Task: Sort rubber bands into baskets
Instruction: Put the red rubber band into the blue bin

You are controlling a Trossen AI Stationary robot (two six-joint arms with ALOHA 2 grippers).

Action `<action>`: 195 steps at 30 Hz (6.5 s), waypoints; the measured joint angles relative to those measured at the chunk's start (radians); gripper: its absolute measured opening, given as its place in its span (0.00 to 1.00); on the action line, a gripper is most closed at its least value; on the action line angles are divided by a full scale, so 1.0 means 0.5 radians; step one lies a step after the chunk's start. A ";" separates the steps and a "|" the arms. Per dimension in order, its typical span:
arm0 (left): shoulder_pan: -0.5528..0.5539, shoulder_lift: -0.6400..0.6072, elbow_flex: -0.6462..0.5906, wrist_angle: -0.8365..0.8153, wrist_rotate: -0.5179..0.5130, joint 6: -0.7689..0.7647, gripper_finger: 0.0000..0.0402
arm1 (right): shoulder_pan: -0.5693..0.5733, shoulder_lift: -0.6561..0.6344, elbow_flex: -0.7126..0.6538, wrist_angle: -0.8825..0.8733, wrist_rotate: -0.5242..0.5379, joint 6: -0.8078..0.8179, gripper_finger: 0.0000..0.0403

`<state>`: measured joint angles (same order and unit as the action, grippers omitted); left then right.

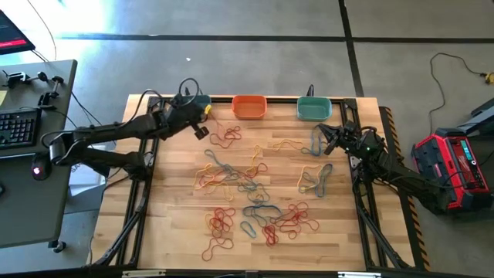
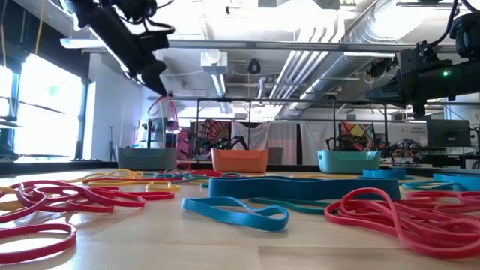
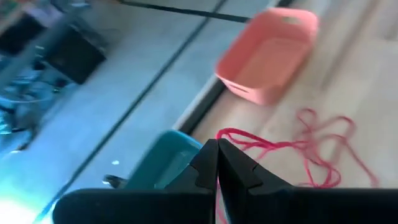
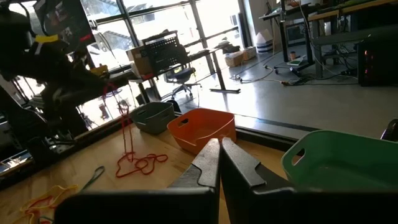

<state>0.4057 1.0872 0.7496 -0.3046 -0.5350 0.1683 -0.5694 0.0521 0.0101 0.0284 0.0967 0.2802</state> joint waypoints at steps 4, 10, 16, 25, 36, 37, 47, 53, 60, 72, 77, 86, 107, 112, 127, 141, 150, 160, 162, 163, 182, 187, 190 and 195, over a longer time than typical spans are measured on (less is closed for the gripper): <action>0.001 -0.031 0.012 0.090 -0.164 0.075 0.00 | 0.000 0.000 -0.001 0.000 0.001 0.000 0.00; -0.014 -0.091 0.013 0.197 -0.324 0.258 0.00 | 0.000 0.000 -0.001 0.000 0.001 0.000 0.00; -0.086 -0.118 0.013 0.186 -0.426 0.514 0.00 | 0.000 0.000 0.000 0.000 0.001 0.000 0.00; -0.190 0.017 0.149 -0.314 -0.410 0.688 0.00 | 0.000 0.000 0.000 0.000 0.001 0.000 0.00; -0.189 0.383 0.313 -0.674 0.484 0.117 0.01 | 0.000 0.000 -0.001 0.000 0.001 0.000 0.00; -0.192 0.432 0.313 -0.648 0.524 0.106 0.02 | 0.000 0.000 0.000 0.000 0.001 0.000 0.00; -0.207 0.955 0.312 -0.356 0.758 0.083 0.23 | -0.001 0.000 0.000 0.000 0.001 0.000 0.00; -0.207 1.126 0.311 -0.315 0.790 0.005 0.30 | 0.000 -0.001 0.000 0.000 0.001 0.000 0.00; -0.207 1.245 0.310 -0.177 0.694 -0.055 0.32 | 0.000 -0.001 -0.001 0.000 0.001 0.000 0.00; -0.125 1.275 0.309 -0.190 0.587 -0.124 0.11 | -0.001 0.000 -0.001 0.000 0.001 0.000 0.00; -0.127 1.188 0.309 -0.191 0.600 -0.087 0.02 | -0.001 -0.001 0.000 0.000 0.001 0.000 0.00; -0.135 0.807 0.309 -0.209 0.631 -0.087 0.00 | 0.000 -0.001 0.000 0.000 0.001 0.000 0.00; -0.210 0.043 0.310 -0.181 0.131 0.040 0.00 | -0.001 -0.001 0.000 0.000 0.001 0.000 0.00; -0.260 0.050 0.310 -0.181 0.088 0.054 0.00 | 0.000 -0.001 -0.001 0.000 0.001 0.000 0.00; 0.248 0.059 0.310 -0.187 0.122 0.103 0.00 | 0.000 0.000 -0.001 0.000 0.001 0.000 0.00; 0.774 0.525 0.311 -0.118 0.419 0.051 0.00 | 0.000 -0.001 0.000 0.000 0.001 0.000 0.00; 0.891 0.774 0.311 -0.146 0.439 0.058 0.00 | 0.000 -0.001 -0.001 0.000 0.001 0.000 0.00; 0.807 0.788 0.311 -0.265 0.521 0.087 0.18 | 0.000 -0.001 -0.001 0.000 0.001 0.000 0.00; 0.789 0.788 0.311 -0.267 0.529 0.086 0.22 | 0.000 -0.001 -0.001 0.000 0.001 0.000 0.00; 0.782 0.788 0.311 -0.262 0.529 0.086 0.24 | 0.000 -0.001 -0.001 0.000 0.001 0.000 0.00; 0.360 0.607 0.311 -0.361 1.054 0.031 0.03 | 0.000 -0.001 -0.001 0.000 0.001 0.000 0.00; 0.201 0.741 0.311 -0.362 0.928 -0.259 0.09 | 0.000 -0.001 -0.001 0.000 0.001 0.000 0.00; 0.141 0.836 0.311 -0.322 0.739 -0.406 0.16 | 0.000 -0.001 -0.001 0.000 0.001 0.000 0.00; 0.150 0.986 0.310 -0.225 0.631 -0.657 0.27 | -0.001 -0.001 0.000 0.000 0.001 0.000 0.00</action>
<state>0.4809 1.5803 0.9047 -0.4173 -0.2195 -0.1601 -0.5697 0.0518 0.0099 0.0284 0.0972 0.2802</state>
